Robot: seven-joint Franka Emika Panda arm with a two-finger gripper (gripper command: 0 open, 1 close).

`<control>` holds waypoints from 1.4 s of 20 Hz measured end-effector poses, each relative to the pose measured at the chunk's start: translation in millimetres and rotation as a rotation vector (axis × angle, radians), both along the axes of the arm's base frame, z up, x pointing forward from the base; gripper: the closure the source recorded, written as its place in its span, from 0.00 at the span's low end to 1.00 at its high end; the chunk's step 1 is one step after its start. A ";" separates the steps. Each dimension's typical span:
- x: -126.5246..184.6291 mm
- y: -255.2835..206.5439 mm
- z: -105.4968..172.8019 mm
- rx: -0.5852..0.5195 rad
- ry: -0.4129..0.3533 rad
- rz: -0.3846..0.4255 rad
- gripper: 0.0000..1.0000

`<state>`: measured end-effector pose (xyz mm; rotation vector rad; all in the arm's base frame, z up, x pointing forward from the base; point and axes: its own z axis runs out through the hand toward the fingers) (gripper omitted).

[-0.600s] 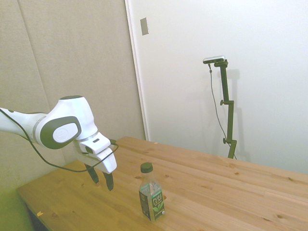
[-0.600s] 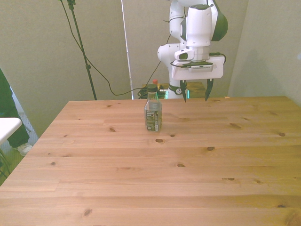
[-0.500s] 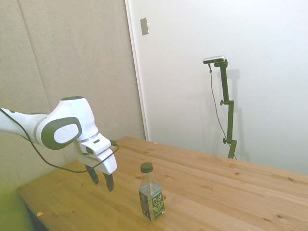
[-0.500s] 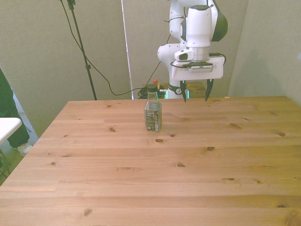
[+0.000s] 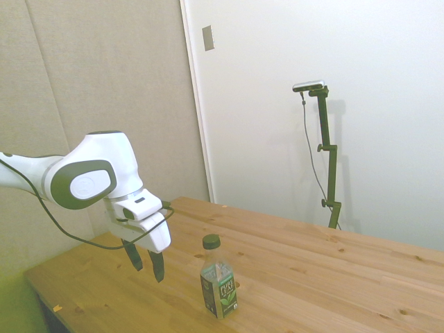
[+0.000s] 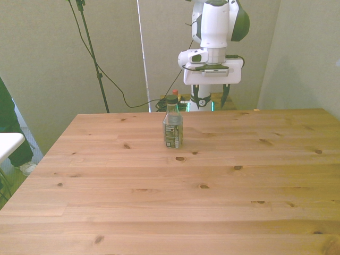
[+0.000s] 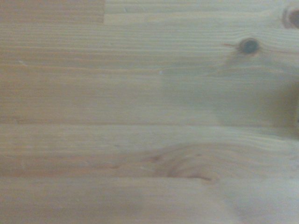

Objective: Knock down the bottle

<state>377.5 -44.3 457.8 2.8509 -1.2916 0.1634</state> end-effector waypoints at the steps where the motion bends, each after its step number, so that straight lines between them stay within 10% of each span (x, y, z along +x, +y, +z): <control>1: -3.0 -7.0 3.4 -0.005 -0.004 -0.010 1.00; 14: 3.7 -94.9 23.1 -0.068 -0.005 -0.112 1.00; 28: 87.7 -101.4 30.7 -0.089 -0.047 -0.208 1.00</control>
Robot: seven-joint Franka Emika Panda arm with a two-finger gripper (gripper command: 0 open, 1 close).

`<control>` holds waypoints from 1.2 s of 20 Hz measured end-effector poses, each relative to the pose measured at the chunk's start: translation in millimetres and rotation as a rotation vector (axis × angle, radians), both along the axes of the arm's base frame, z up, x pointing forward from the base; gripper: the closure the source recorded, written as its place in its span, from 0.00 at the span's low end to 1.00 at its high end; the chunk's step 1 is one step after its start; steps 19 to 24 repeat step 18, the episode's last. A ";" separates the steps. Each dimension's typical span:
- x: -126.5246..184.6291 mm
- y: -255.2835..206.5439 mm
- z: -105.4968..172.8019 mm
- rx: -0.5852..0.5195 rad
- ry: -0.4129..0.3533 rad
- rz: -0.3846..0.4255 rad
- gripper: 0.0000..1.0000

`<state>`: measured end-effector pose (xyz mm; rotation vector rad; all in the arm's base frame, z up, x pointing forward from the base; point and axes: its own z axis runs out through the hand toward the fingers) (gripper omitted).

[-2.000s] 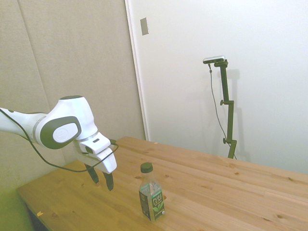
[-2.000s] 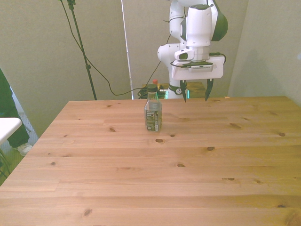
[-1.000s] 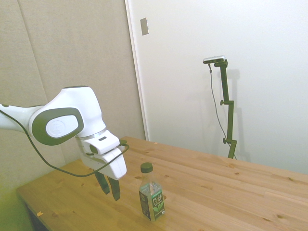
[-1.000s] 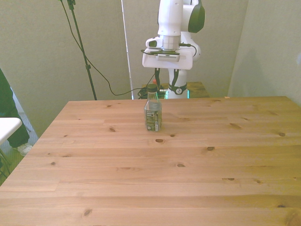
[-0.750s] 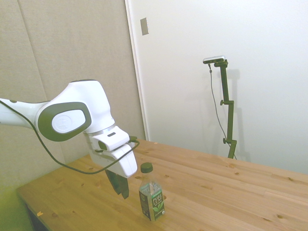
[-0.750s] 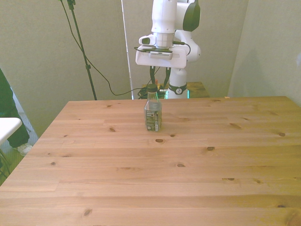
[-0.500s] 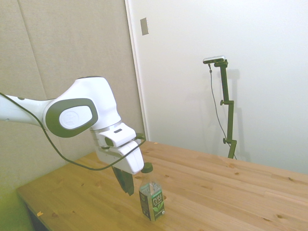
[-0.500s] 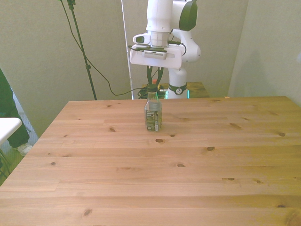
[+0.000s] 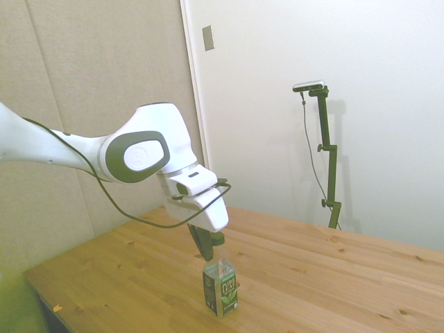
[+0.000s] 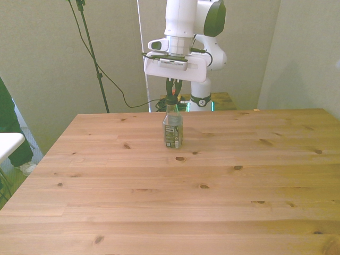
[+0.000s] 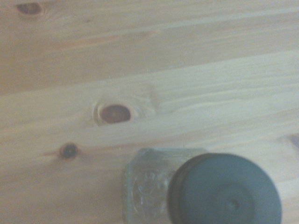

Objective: Knock down the bottle

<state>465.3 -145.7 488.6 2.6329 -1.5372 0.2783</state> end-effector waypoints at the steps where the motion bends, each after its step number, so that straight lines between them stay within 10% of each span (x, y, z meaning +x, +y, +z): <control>1: 10.8 3.2 -2.9 -0.001 -0.007 -0.009 1.00; 10: 94.3 8.5 -34.3 -0.036 -0.061 -0.085 1.00; 24: 127.7 -18.8 -46.0 -0.041 -0.130 -0.155 1.00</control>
